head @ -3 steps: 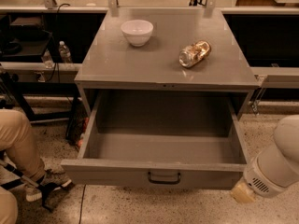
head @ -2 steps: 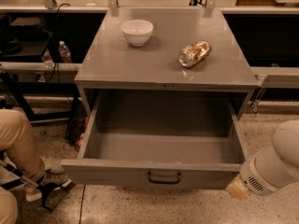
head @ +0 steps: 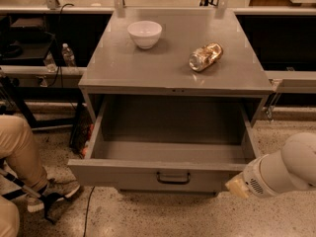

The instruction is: Close top drawer

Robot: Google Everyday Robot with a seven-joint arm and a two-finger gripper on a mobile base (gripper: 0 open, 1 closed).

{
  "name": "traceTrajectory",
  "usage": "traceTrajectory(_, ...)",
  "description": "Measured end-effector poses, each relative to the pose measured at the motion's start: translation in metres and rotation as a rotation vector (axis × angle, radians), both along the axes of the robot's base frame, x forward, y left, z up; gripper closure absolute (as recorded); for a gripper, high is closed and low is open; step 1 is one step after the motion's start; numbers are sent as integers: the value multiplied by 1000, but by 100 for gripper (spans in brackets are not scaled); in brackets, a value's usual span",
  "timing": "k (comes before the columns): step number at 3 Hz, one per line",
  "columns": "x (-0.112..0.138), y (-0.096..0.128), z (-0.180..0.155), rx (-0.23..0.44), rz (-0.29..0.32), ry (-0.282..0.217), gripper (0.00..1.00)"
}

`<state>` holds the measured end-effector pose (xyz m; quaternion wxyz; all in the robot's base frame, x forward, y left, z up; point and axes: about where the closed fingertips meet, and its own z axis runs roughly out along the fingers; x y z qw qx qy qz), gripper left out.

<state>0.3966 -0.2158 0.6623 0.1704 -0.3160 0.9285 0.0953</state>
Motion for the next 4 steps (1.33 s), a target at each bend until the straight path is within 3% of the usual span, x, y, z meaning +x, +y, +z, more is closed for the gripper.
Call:
traceTrajectory(1,27,20,6,46,-2,-71,100)
traceTrajectory(2,27,20,6,46,-2,-71,100)
traceTrajectory(4,62,34,-5,88,11,-134,100)
